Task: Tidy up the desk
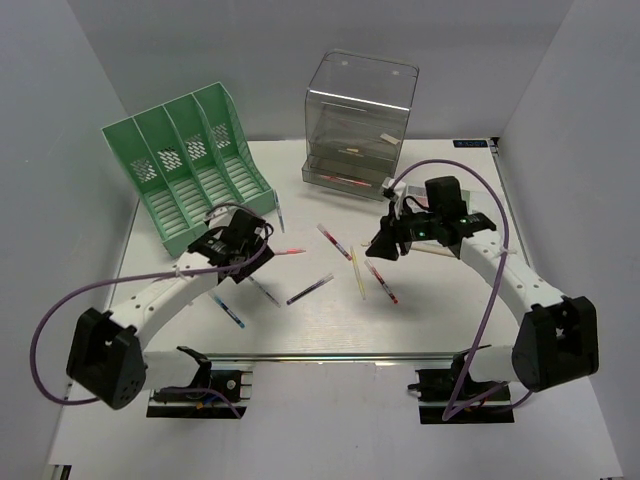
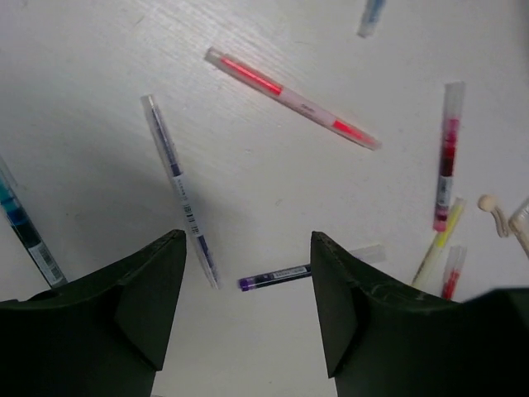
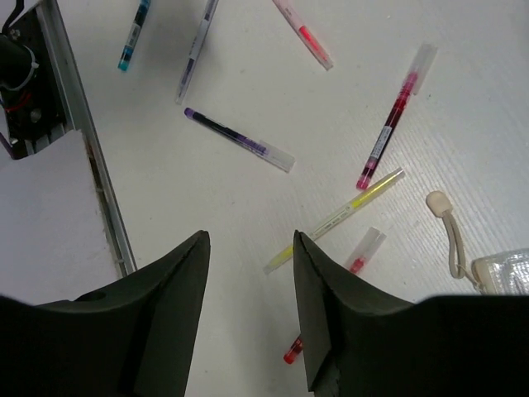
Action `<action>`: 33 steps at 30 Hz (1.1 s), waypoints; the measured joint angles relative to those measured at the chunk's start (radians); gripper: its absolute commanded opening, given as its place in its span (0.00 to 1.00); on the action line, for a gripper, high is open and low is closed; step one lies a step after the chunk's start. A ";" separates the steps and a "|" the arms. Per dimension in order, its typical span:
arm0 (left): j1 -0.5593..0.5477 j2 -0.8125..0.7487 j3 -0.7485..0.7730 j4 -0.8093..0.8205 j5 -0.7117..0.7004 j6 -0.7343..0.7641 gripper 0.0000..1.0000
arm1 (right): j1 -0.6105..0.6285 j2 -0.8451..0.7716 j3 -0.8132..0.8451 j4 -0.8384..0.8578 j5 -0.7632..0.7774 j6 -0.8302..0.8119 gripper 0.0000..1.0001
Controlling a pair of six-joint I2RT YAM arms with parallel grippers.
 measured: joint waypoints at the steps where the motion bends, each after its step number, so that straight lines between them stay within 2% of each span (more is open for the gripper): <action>1: 0.000 0.035 0.011 -0.017 -0.004 -0.034 0.68 | -0.007 -0.014 -0.002 0.000 -0.007 -0.005 0.50; 4: 0.000 0.127 0.018 -0.042 -0.003 -0.112 0.62 | -0.026 -0.043 -0.003 0.000 -0.023 -0.018 0.48; 12: 0.000 0.266 0.029 -0.084 0.003 -0.234 0.58 | -0.053 -0.100 -0.013 0.013 -0.018 -0.032 0.47; 22: 0.000 0.384 0.071 -0.105 0.002 -0.259 0.55 | -0.077 -0.119 -0.027 0.029 0.022 -0.031 0.48; 33: 0.000 0.397 0.027 -0.069 0.006 -0.258 0.47 | -0.097 -0.130 -0.028 0.048 0.029 -0.027 0.48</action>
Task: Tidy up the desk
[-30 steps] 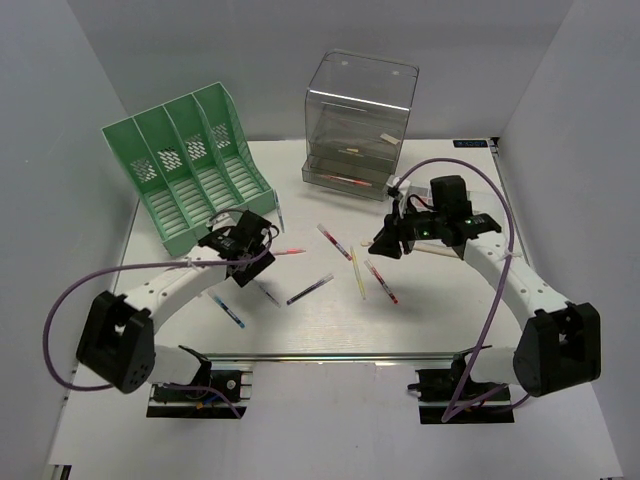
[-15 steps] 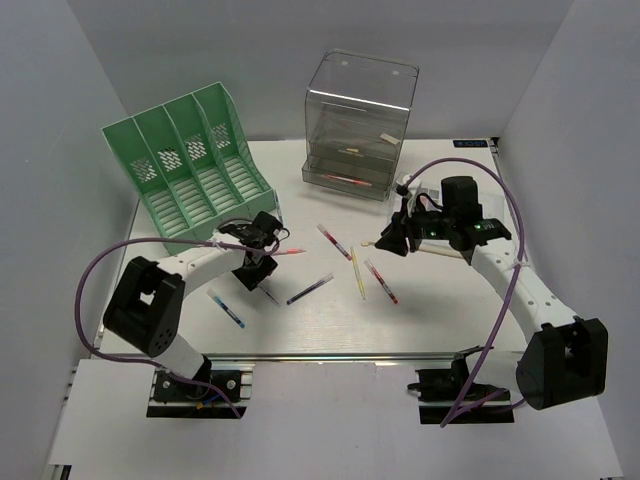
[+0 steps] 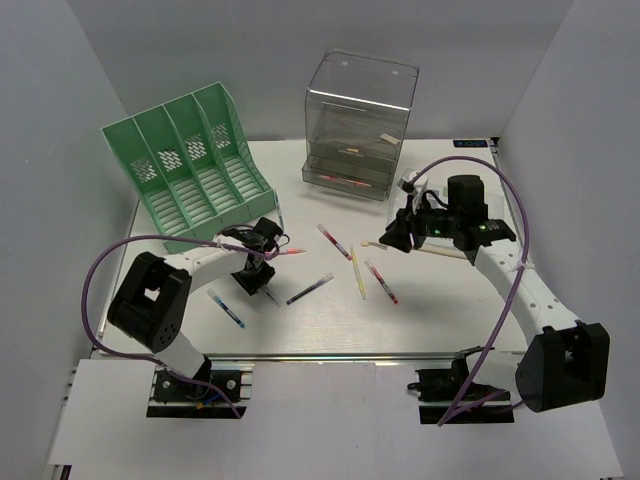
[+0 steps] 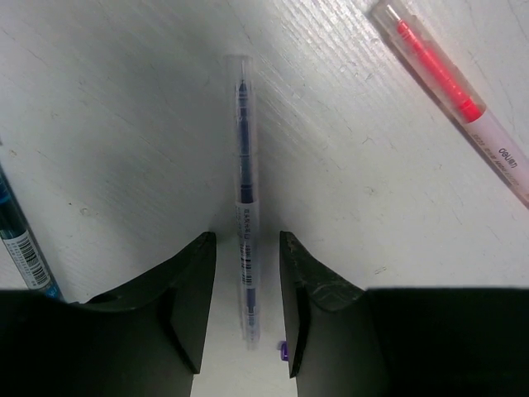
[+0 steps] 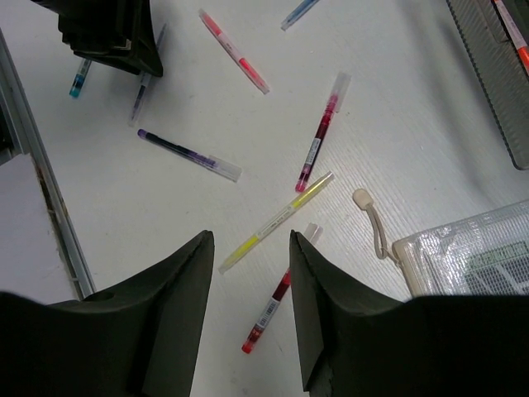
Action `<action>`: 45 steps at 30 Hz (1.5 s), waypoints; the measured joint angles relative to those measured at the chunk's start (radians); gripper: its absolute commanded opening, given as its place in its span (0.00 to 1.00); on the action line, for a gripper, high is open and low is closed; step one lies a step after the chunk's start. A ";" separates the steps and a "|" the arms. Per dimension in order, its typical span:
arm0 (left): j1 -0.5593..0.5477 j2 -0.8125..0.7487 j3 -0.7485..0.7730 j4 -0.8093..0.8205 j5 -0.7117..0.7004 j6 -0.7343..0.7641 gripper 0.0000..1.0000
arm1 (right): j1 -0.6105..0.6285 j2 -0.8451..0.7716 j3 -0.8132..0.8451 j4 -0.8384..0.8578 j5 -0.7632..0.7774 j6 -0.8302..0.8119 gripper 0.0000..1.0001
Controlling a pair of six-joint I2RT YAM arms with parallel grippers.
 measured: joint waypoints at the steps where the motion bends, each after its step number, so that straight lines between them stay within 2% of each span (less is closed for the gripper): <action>1: 0.000 0.001 0.000 0.002 0.000 0.001 0.46 | -0.002 0.000 0.000 0.000 0.000 0.000 0.48; 13: 0.000 -0.021 -0.019 0.011 -0.002 0.010 0.22 | -0.028 -0.002 -0.012 0.010 -0.001 0.007 0.48; 16: 0.000 -0.066 -0.051 0.005 -0.004 0.012 0.14 | -0.038 -0.002 -0.012 0.014 -0.004 0.011 0.48; 19: 0.000 -0.143 -0.068 -0.013 -0.007 0.022 0.00 | -0.047 -0.005 -0.012 0.016 -0.008 0.018 0.48; 24: 0.000 -0.261 -0.068 -0.013 -0.008 0.046 0.00 | -0.059 -0.020 -0.012 0.019 -0.013 0.026 0.47; 30: -0.003 -0.320 -0.045 -0.007 0.021 0.107 0.00 | -0.075 -0.031 -0.013 0.023 -0.024 0.030 0.47; 35: -0.006 -0.364 0.039 0.106 0.094 0.189 0.00 | -0.082 -0.034 -0.014 0.024 -0.024 0.031 0.46; 39: -0.007 -0.323 0.150 0.250 0.144 0.216 0.00 | -0.087 -0.042 -0.029 0.039 -0.020 0.034 0.44; 45: -0.015 -0.072 0.345 0.519 0.192 0.146 0.00 | -0.095 -0.069 -0.047 0.061 0.002 0.052 0.43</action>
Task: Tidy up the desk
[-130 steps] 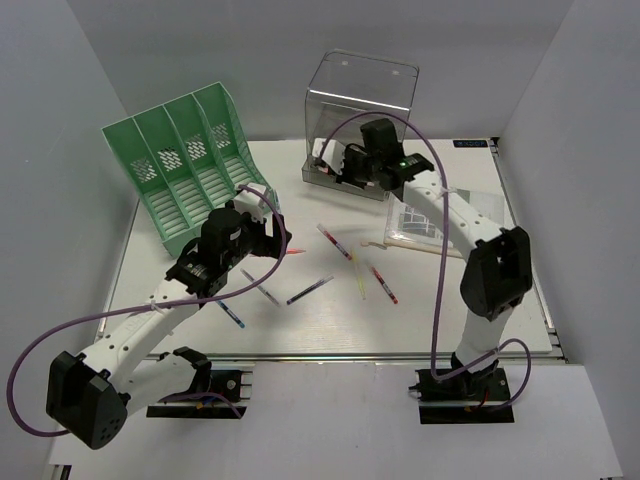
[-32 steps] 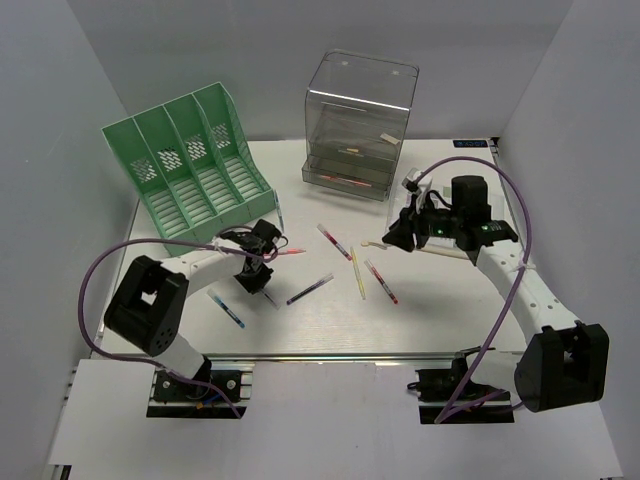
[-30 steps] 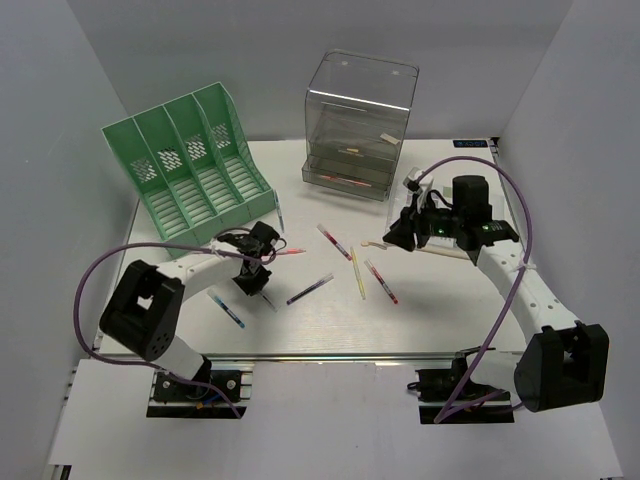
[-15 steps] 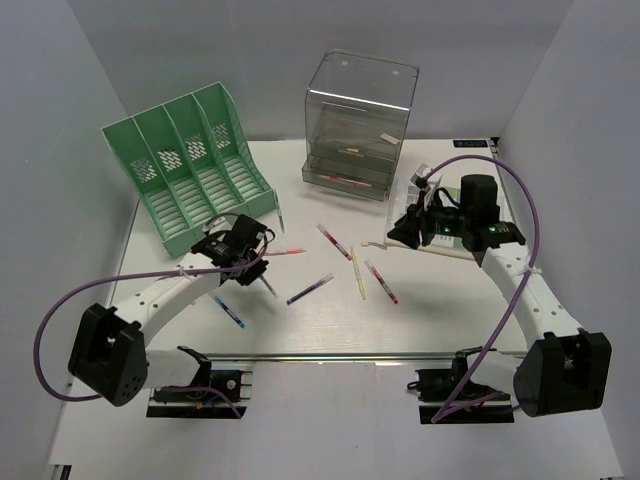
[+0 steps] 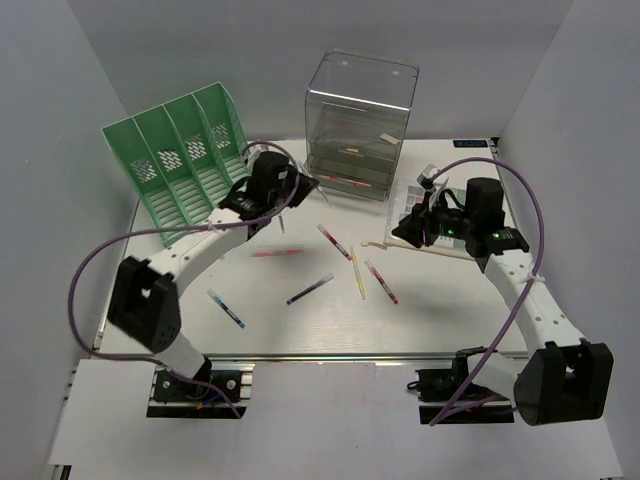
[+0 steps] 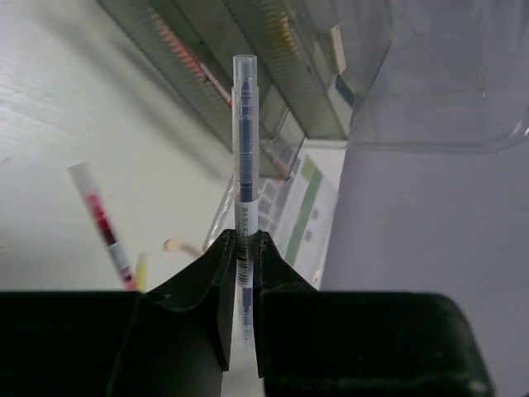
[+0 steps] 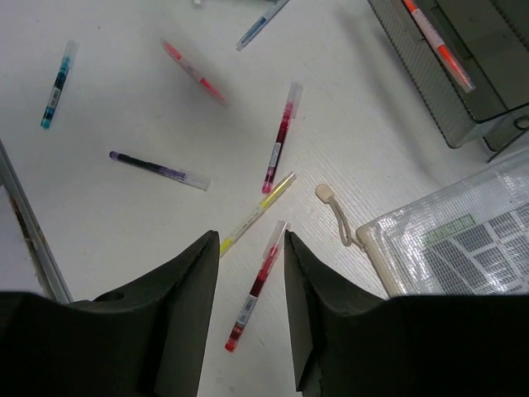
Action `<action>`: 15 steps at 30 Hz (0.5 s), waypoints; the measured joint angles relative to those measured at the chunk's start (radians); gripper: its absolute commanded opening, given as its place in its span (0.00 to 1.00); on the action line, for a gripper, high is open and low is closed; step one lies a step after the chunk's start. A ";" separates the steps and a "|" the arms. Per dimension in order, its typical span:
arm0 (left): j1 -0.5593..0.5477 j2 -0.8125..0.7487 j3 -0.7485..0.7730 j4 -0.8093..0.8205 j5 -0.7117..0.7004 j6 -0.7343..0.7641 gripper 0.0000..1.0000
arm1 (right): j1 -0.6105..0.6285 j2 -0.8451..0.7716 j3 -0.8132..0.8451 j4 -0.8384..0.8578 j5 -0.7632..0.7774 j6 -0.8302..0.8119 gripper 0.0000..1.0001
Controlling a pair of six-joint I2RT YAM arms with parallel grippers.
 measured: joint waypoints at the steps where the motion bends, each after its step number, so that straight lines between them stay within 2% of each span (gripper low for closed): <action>1: 0.000 0.046 0.023 0.034 0.000 -0.023 0.00 | -0.002 -0.005 -0.003 0.007 0.005 0.003 0.42; 7: -0.002 0.309 0.195 0.123 -0.051 -0.182 0.00 | -0.022 -0.061 -0.035 0.061 0.088 0.037 0.40; 15: -0.002 0.547 0.500 -0.002 -0.146 -0.393 0.00 | -0.050 -0.129 -0.064 0.126 0.167 0.084 0.38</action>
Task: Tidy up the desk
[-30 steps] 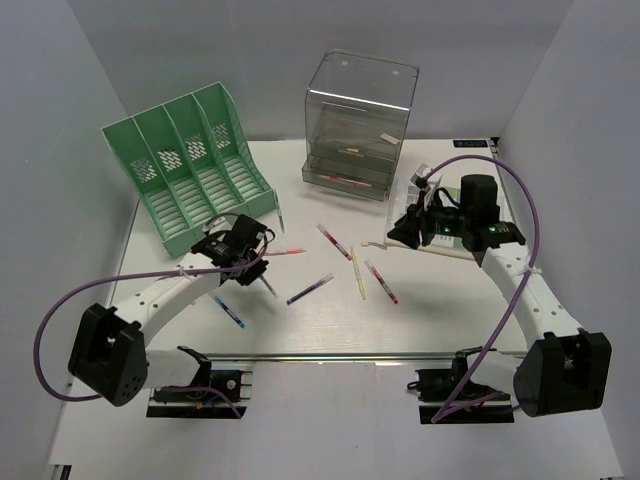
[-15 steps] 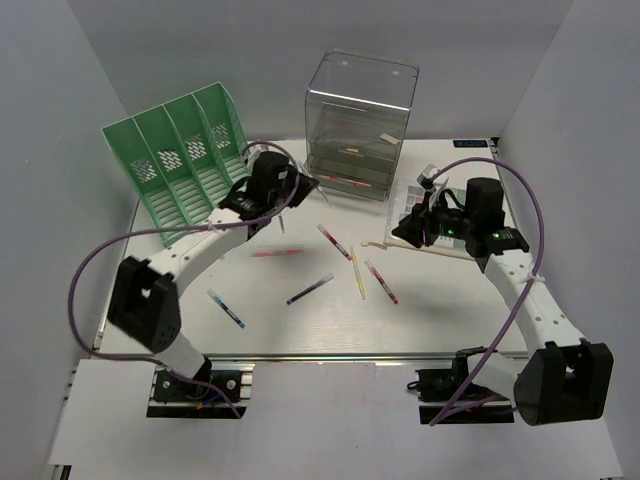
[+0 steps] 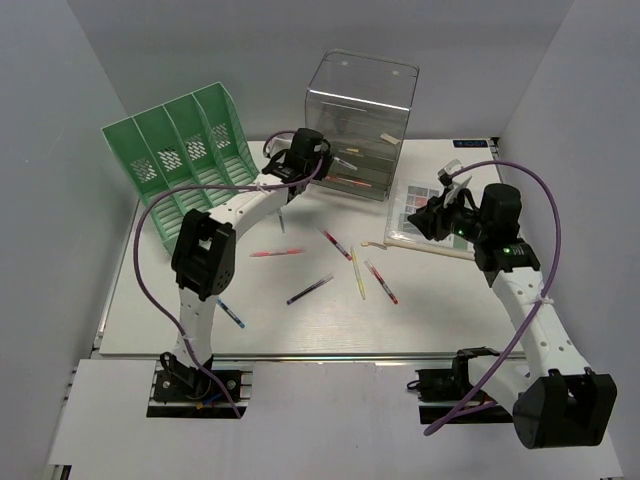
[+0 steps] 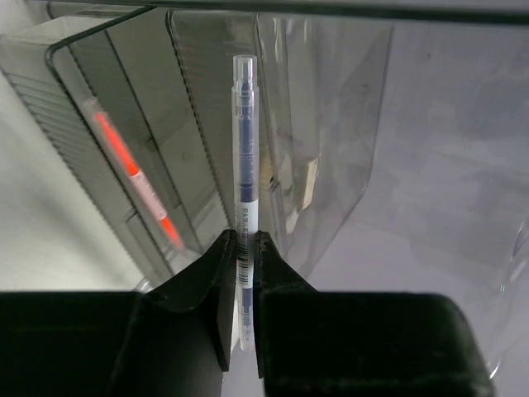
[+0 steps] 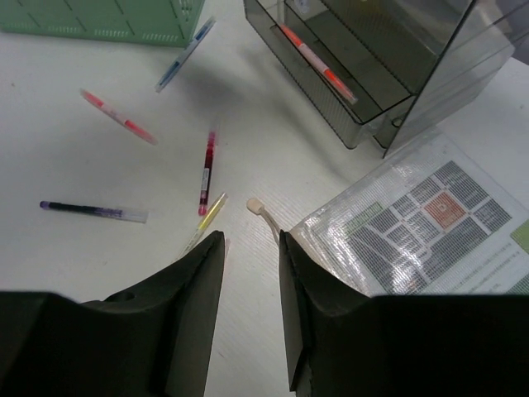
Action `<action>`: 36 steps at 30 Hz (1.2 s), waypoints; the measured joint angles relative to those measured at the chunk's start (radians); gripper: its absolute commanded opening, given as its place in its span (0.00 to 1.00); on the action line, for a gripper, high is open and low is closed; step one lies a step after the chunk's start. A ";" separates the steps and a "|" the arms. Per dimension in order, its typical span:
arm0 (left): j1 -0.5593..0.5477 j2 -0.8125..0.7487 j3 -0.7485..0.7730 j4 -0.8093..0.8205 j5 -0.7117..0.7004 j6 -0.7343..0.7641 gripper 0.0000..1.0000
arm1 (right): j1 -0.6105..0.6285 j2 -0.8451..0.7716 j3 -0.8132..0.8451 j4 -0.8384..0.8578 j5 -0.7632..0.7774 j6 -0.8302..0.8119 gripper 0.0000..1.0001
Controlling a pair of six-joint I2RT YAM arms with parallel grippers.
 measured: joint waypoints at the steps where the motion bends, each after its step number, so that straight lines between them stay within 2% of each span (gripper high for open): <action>1: -0.001 0.019 0.028 -0.014 -0.006 -0.021 0.00 | -0.002 -0.002 0.000 0.006 0.006 0.003 0.38; 9: -0.007 0.104 0.115 -0.111 -0.013 -0.139 0.00 | -0.026 -0.003 0.000 0.024 0.018 0.023 0.38; 16: -0.008 0.152 0.144 -0.134 -0.011 -0.174 0.33 | -0.045 -0.006 0.000 0.024 0.006 0.025 0.40; 22: -0.008 0.171 0.153 -0.133 0.000 -0.181 0.44 | -0.056 -0.006 0.000 0.024 -0.014 0.025 0.40; 26: -0.008 0.171 0.154 -0.127 0.011 -0.180 0.39 | -0.064 -0.006 -0.001 0.024 -0.028 0.025 0.40; 27: -0.008 0.171 0.154 -0.120 0.019 -0.177 0.31 | -0.067 -0.006 -0.003 0.026 -0.037 0.025 0.41; 31: -0.008 0.151 0.118 -0.064 0.061 -0.135 0.14 | -0.073 0.016 -0.015 0.022 -0.130 0.008 0.44; 34: -0.005 0.066 -0.017 0.018 0.130 -0.048 0.10 | -0.068 0.059 -0.015 0.009 -0.201 -0.016 0.47; 36: 0.003 -0.037 -0.168 0.121 0.221 0.019 0.11 | -0.055 0.081 -0.015 -0.006 -0.220 -0.030 0.48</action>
